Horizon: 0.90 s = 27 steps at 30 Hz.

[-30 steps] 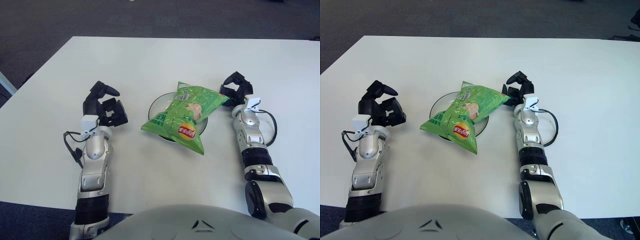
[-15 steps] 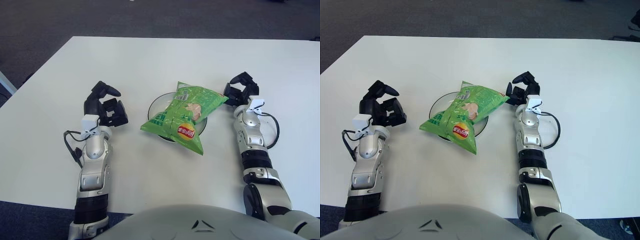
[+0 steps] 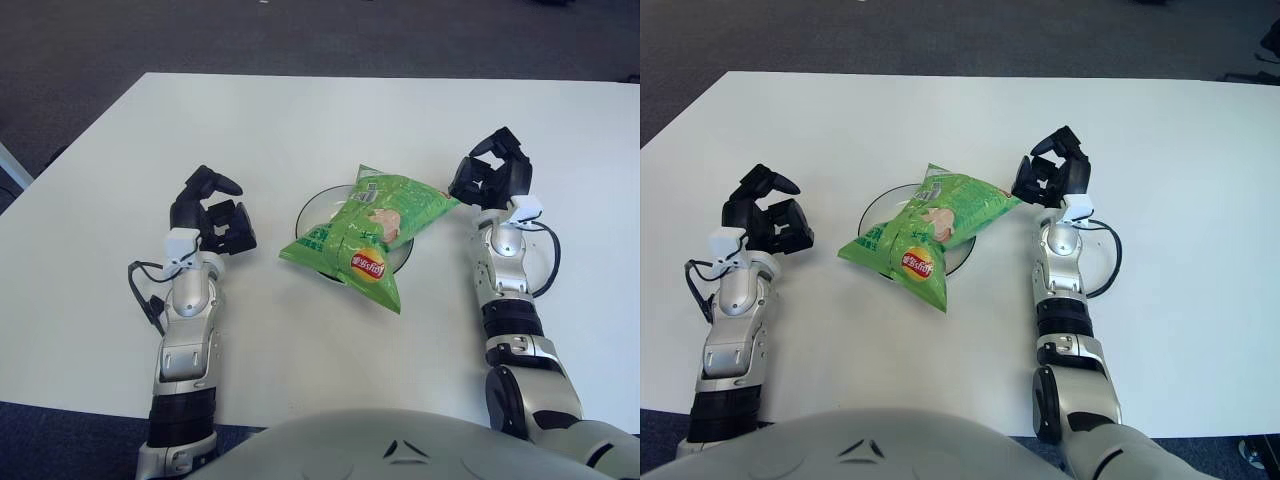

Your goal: Put the snack into the plate.

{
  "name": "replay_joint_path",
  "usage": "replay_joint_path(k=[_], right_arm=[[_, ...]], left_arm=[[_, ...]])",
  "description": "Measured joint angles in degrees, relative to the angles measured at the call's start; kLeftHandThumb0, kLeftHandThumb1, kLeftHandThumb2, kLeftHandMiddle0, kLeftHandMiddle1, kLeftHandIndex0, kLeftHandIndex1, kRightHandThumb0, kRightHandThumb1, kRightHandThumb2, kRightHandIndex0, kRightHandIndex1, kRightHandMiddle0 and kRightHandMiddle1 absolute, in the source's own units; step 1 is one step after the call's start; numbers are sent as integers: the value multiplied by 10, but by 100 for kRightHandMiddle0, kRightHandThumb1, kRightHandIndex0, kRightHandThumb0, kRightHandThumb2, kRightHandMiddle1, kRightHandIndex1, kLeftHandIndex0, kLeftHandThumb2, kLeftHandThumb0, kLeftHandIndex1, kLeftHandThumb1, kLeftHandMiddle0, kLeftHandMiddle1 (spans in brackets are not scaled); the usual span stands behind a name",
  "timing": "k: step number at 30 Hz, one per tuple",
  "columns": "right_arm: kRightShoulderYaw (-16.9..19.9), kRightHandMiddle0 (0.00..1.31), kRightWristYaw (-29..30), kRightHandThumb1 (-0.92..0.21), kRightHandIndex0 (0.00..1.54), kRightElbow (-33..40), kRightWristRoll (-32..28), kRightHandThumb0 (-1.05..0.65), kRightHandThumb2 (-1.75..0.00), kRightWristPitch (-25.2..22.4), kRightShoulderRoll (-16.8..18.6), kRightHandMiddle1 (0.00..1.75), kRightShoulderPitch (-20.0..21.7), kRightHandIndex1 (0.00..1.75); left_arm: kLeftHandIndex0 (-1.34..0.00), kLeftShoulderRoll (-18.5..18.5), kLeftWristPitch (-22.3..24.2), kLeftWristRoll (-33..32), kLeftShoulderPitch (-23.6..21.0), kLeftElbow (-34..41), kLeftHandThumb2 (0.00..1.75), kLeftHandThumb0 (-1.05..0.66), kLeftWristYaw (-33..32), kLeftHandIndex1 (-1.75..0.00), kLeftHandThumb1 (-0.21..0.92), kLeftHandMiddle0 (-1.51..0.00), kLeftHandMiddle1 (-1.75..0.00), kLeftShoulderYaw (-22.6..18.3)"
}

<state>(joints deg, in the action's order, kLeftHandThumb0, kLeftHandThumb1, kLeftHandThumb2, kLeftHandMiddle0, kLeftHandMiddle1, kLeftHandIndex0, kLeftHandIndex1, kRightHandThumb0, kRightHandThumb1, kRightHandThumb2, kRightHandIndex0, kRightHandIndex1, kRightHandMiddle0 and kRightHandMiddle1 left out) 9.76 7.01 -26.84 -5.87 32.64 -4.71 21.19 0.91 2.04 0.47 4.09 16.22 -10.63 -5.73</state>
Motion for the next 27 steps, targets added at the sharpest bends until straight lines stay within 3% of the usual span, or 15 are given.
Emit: replay_joint_path(k=[10, 21, 27], right_arm=[[-2, 82, -34, -8, 138, -44, 7, -59, -161, 93, -2, 175, 15, 175], [-2, 82, -58, -8, 137, -84, 6, -59, -161, 130, -3, 175, 31, 175], [-2, 82, -60, -7, 136, -97, 7, -59, -161, 143, -2, 175, 36, 175]], left_arm=[[-70, 5, 36, -9, -22, -25, 144, -52, 15, -175, 22, -135, -175, -1], [-65, 27, 44, -24, -98, -146, 137, -50, 44, -175, 27, -134, -175, -12], [-64, 33, 55, -20, -113, -167, 135, -49, 44, -175, 29, -134, -175, -13]])
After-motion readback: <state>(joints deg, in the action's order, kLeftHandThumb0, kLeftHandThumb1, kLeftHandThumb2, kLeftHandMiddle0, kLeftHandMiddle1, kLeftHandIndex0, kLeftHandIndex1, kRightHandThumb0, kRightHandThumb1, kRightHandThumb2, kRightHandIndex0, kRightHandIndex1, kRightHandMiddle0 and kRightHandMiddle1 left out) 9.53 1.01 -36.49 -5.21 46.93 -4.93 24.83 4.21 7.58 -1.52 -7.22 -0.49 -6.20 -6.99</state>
